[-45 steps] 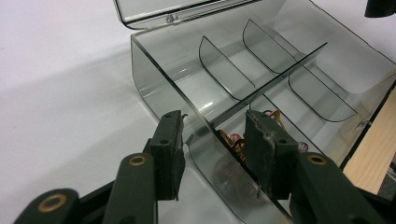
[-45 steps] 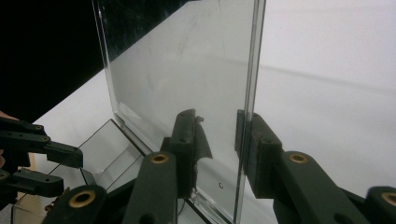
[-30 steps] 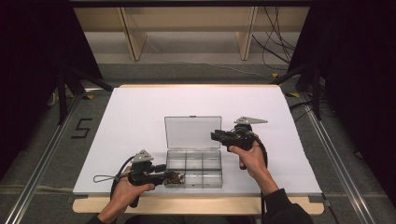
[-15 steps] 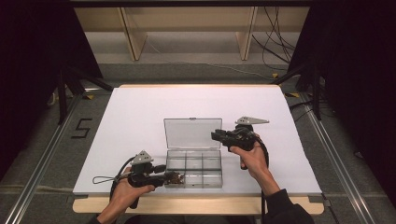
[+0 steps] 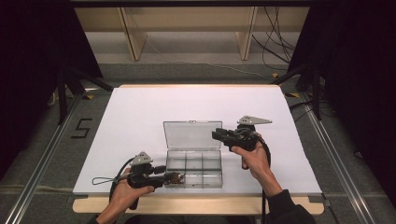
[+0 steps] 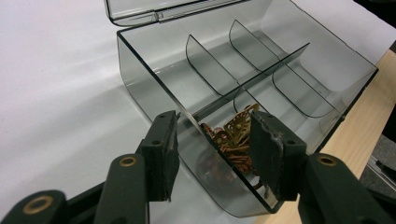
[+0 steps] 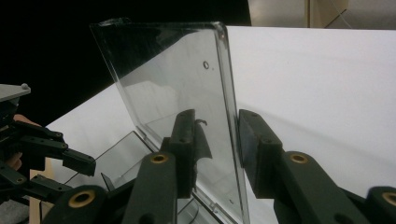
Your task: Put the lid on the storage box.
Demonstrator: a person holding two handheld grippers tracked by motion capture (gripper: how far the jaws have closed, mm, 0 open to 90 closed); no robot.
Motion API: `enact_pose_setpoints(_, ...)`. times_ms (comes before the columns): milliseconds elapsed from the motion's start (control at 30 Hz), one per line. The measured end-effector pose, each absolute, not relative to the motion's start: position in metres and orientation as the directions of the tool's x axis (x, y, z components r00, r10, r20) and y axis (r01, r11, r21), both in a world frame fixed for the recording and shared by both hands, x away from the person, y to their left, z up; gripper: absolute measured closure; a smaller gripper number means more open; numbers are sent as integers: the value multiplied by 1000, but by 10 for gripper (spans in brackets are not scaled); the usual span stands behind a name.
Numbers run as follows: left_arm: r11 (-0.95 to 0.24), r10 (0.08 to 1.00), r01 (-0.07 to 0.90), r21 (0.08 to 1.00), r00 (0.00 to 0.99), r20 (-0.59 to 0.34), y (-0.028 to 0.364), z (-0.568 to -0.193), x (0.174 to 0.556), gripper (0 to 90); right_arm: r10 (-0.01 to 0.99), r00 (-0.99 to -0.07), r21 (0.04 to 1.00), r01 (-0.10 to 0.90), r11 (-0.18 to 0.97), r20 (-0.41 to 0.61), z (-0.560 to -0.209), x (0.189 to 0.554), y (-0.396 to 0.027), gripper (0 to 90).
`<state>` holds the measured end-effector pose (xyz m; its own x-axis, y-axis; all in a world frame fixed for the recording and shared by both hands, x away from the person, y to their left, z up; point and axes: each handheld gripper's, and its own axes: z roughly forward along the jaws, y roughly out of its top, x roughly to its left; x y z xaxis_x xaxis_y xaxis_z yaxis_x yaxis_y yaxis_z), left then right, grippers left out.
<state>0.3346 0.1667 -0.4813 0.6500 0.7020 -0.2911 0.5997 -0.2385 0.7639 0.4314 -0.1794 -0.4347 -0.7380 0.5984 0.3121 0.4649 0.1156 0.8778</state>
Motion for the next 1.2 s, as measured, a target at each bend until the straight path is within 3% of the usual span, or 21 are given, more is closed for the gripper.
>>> enact_pose_setpoints(67, -225, 700, 599, 768, 648, -300, 166, -481, 335, 513, 610, -712, 859, 502, 98, 346, -432, 427, -178, 688)
enact_pose_setpoints(500, -208, 688, 600, 773, 651, -320, 179, -475, 328, 482, 591, -753, 891, 438, 122, 289, -425, 418, -182, 674)
enact_pose_setpoints(900, -192, 678, 596, 780, 655, -334, 184, -475, 306, 429, 590, -753, 886, 445, 128, 293, -421, 408, -181, 664)
enact_pose_setpoints(1200, -217, 684, 576, 788, 666, -298, 189, -474, 295, 379, 583, -769, 895, 420, 149, 264, -420, 404, -181, 659)
